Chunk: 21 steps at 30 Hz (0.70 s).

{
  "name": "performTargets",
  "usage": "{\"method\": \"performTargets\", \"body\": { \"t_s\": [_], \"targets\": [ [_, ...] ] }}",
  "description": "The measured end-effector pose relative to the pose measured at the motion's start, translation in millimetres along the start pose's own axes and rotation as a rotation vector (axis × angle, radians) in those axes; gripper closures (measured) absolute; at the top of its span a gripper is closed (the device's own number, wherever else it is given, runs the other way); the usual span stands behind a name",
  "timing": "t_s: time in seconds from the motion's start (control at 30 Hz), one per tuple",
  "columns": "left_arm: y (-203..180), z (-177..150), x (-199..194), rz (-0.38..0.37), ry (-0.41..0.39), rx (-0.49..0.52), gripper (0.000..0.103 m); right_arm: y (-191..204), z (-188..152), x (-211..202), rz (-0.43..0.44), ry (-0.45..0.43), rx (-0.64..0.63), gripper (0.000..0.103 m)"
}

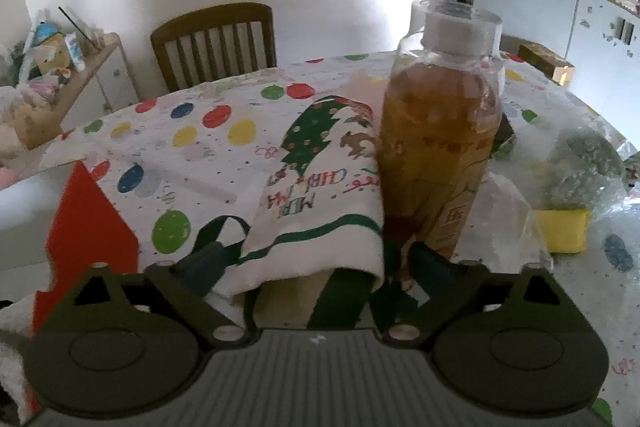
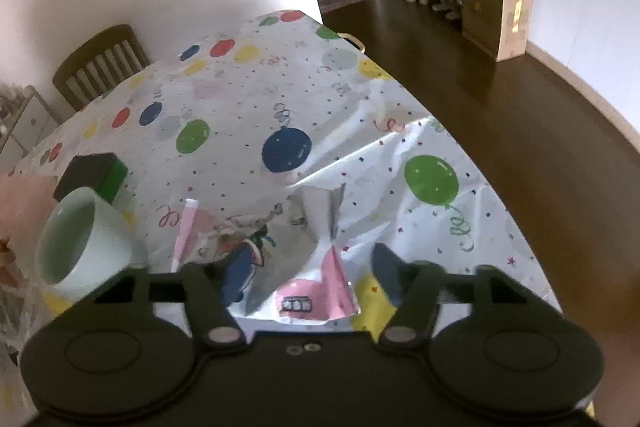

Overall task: Organize soft objects
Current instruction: 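Move the right gripper to the dog-print paper bag while the left gripper reaches the Christmas towel, then close the right gripper on the dog-print bag while the left gripper grasps the Christmas towel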

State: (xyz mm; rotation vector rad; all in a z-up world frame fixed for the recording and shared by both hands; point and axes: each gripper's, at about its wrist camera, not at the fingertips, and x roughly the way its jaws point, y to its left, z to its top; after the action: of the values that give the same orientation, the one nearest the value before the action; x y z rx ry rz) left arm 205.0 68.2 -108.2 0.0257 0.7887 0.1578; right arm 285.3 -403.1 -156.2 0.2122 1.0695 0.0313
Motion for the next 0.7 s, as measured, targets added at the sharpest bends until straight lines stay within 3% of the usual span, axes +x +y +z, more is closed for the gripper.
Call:
{"method": "performTargets", "body": {
  "t_s": [0.17, 0.43, 0.6, 0.7],
  "targets": [
    [-1.8, 3.0, 3.1, -0.018, 0.002, 0.007, 0.030, -12.8, 0.5, 6.9, 0.051, 0.012, 0.087, 0.054],
    [-5.2, 6.0, 6.7, -0.050, 0.012, 0.013, 0.056, -13.0, -0.9, 3.2, 0.082, -0.001, 0.091, 0.080],
    [-1.0, 6.9, 4.5, -0.063, 0.013, -0.013, 0.068, -4.0, -4.8, -5.5, 0.073, -0.031, 0.044, 0.090],
    [-0.8, 8.9, 1.7, -0.060, 0.010, -0.017, 0.070, 5.7, -9.4, -14.4, 0.065, -0.058, 0.014, 0.096]
  ]
}}
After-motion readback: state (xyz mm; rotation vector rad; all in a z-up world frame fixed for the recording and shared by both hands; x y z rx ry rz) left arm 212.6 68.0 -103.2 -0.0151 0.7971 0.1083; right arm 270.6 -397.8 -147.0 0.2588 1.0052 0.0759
